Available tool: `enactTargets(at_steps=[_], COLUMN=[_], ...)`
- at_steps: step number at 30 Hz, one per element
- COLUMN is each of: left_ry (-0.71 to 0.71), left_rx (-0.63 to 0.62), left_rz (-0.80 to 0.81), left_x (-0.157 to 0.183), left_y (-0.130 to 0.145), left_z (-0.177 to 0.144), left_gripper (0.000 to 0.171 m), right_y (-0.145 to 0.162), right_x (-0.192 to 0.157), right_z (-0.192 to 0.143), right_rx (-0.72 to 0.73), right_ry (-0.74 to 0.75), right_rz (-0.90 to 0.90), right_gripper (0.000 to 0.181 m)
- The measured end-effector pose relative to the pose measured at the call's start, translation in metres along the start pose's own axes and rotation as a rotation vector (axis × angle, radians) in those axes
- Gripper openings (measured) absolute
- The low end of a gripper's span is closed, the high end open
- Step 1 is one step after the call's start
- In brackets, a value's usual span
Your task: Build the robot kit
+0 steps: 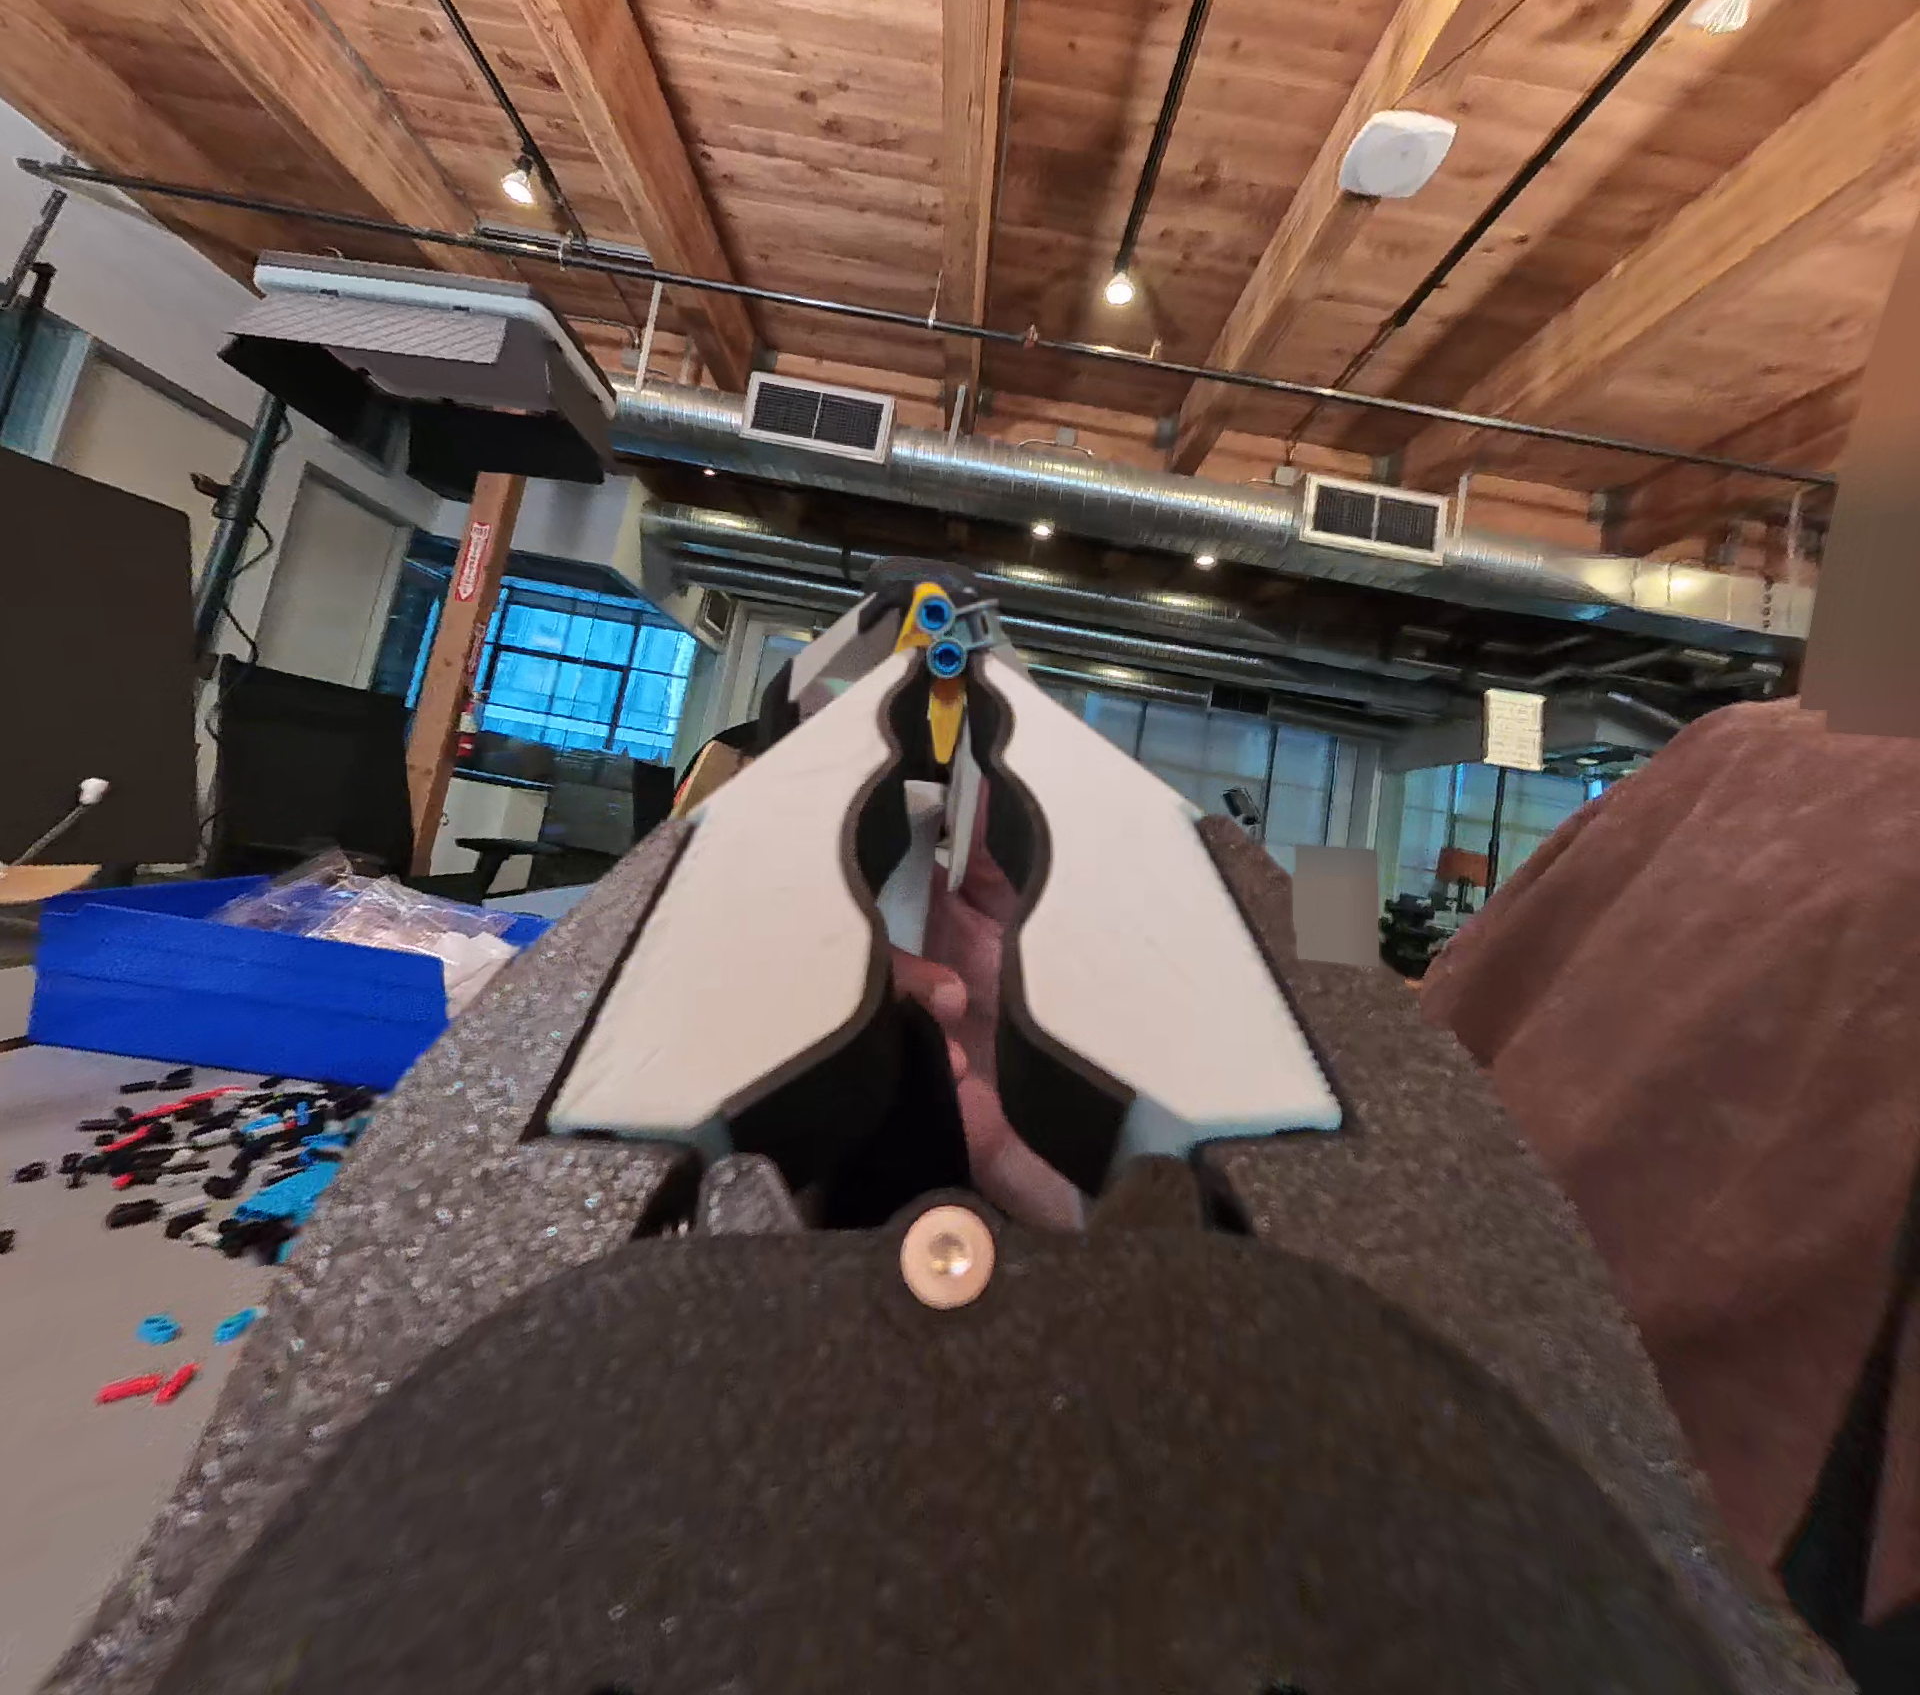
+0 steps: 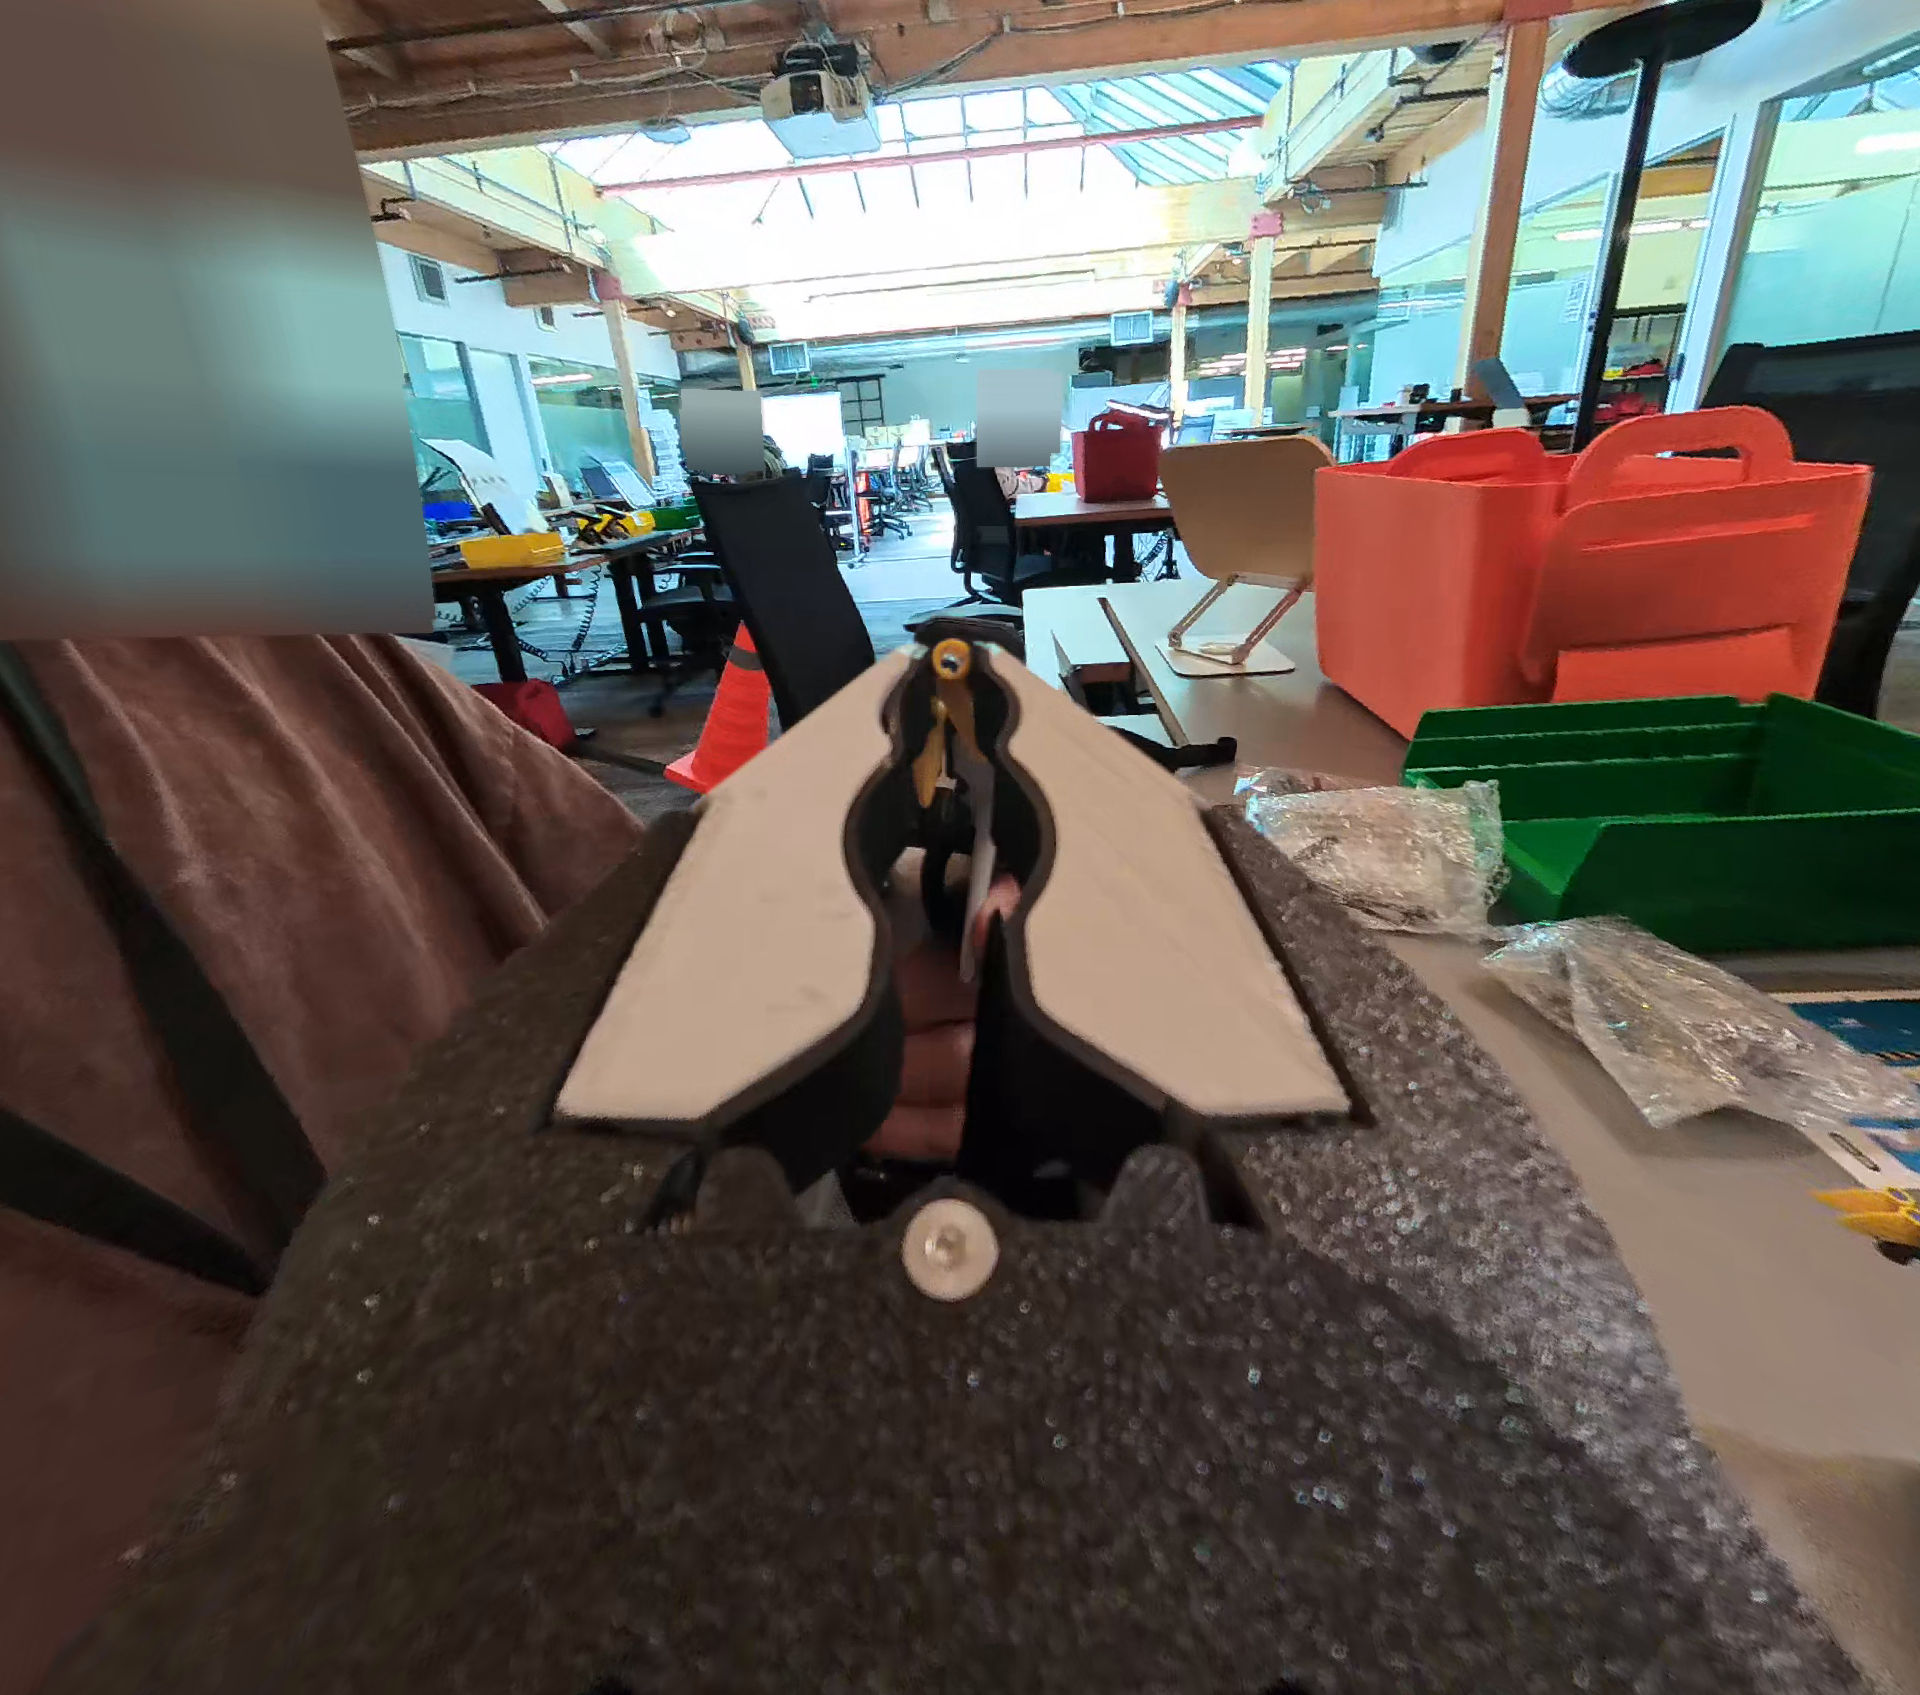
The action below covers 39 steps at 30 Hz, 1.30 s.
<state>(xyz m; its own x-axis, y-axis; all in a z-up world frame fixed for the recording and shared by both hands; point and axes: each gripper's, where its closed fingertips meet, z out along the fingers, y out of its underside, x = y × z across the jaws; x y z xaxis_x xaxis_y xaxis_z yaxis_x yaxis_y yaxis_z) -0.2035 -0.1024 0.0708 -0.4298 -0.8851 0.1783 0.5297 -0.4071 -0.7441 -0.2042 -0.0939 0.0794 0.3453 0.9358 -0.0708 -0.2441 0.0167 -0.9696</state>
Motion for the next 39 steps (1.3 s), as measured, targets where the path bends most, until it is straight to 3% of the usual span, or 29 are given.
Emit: enactTargets(at_steps=[12,17,22,25,28,34,39], left_ry=[-0.045,-0.018,0.092,0.174,0.193,0.141,0.134], left_rx=[-0.069,-0.024,0.046,0.052,0.076,0.113,0.106], left_rz=[0.042,-0.047,-0.364,-0.440,-0.474,-0.498,-0.487], left_x=[-0.003,-0.003,-0.002,0.005,0.007,-0.008,-0.008], left_y=[-0.001,0.000,0.002,0.002,-0.001,-0.004,-0.004], left_z=[0.000,-0.001,-0.002,0.000,0.000,-0.006,-0.006], left_gripper=[0.006,0.006,0.006,0.006,0.006,0.006,0.006], right_y=[0.003,0.003,0.008,0.006,0.003,0.008,0.009], right_x=[0.002,0.001,0.001,-0.007,-0.008,0.009,0.008], right_z=[0.001,0.002,0.000,0.000,0.003,0.008,0.008], right_rx=[0.010,0.052,-0.068,-0.094,-0.086,-0.186,-0.216], right_ry=[-0.024,-0.058,-0.030,-0.071,-0.058,0.127,0.127], right_rz=[0.098,0.192,-0.012,-0.054,-0.098,-0.176,-0.131], right_gripper=[0.007,0.007,0.007,0.006,0.006,0.007,0.007])
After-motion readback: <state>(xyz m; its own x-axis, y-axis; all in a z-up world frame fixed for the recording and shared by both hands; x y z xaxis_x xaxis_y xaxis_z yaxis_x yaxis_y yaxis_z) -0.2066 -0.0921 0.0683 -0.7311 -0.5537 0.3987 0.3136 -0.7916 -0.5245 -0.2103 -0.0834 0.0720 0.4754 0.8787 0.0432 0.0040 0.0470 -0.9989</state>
